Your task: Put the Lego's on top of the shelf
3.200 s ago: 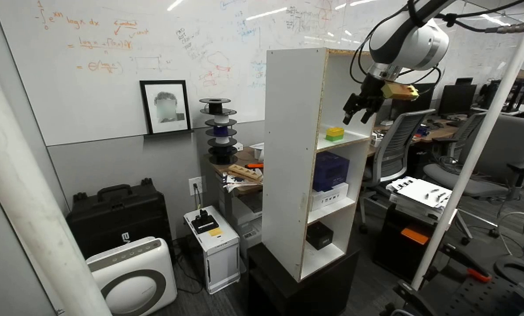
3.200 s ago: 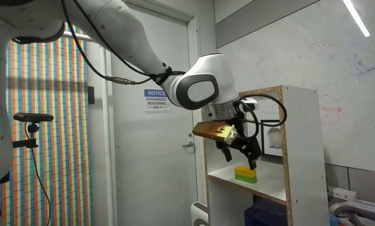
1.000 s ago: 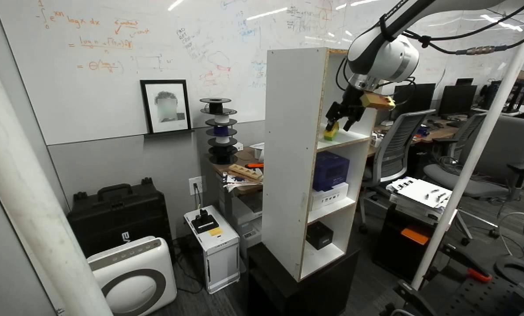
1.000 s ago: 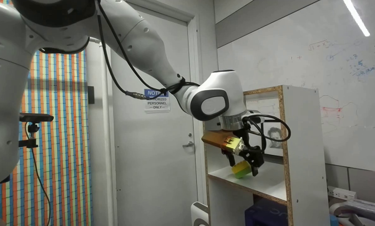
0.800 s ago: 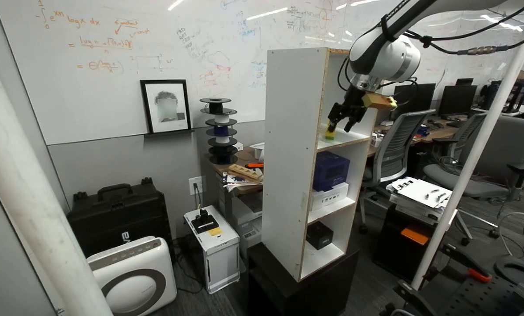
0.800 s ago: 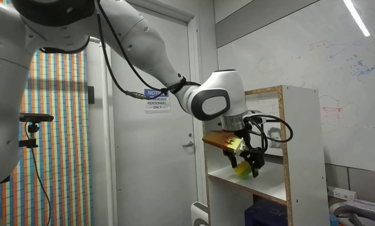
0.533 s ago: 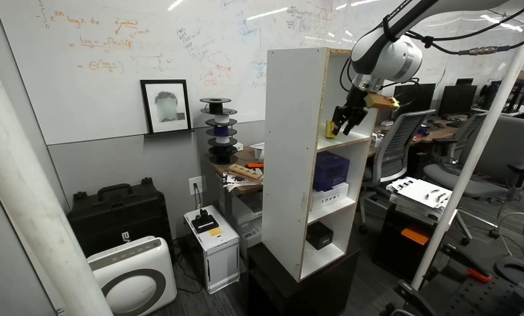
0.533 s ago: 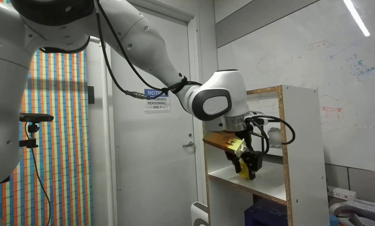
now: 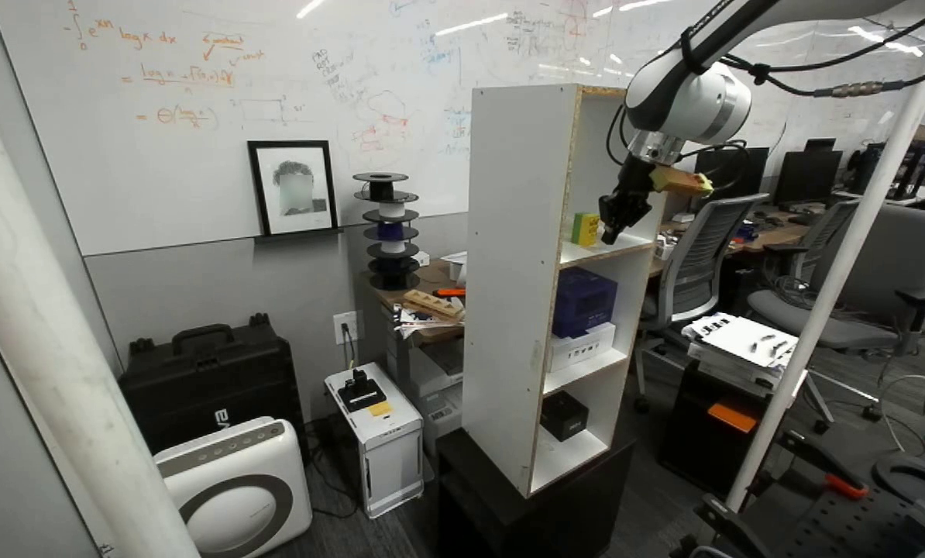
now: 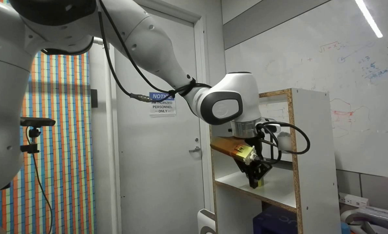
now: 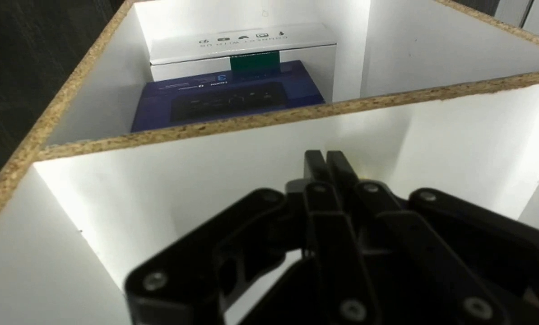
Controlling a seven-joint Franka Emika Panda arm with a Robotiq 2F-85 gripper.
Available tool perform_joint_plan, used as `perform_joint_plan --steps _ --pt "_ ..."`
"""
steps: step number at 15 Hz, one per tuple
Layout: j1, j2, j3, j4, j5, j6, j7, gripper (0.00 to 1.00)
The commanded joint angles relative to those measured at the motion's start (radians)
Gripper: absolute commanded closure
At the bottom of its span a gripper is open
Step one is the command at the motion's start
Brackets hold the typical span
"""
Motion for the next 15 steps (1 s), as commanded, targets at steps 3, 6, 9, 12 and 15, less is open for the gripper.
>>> perform_joint_plan --steps 3,6,9,12,15 --pt "-0.009 -0.033 -0.007 0.003 -0.003 -0.052 -0.033 0.63" --pt "-0.009 -0.062 -0.005 -0.028 0.011 -0.006 -0.075 0.48" --pt "-0.010 -0.088 0.003 -0.071 0.055 0.092 -0.130 0.23" --pt "-0.010 -0.107 0.023 -0.132 0.147 0.226 -0.207 0.02" --pt "-0.008 -0.113 0.048 -0.178 0.255 0.300 -0.300 0.00"
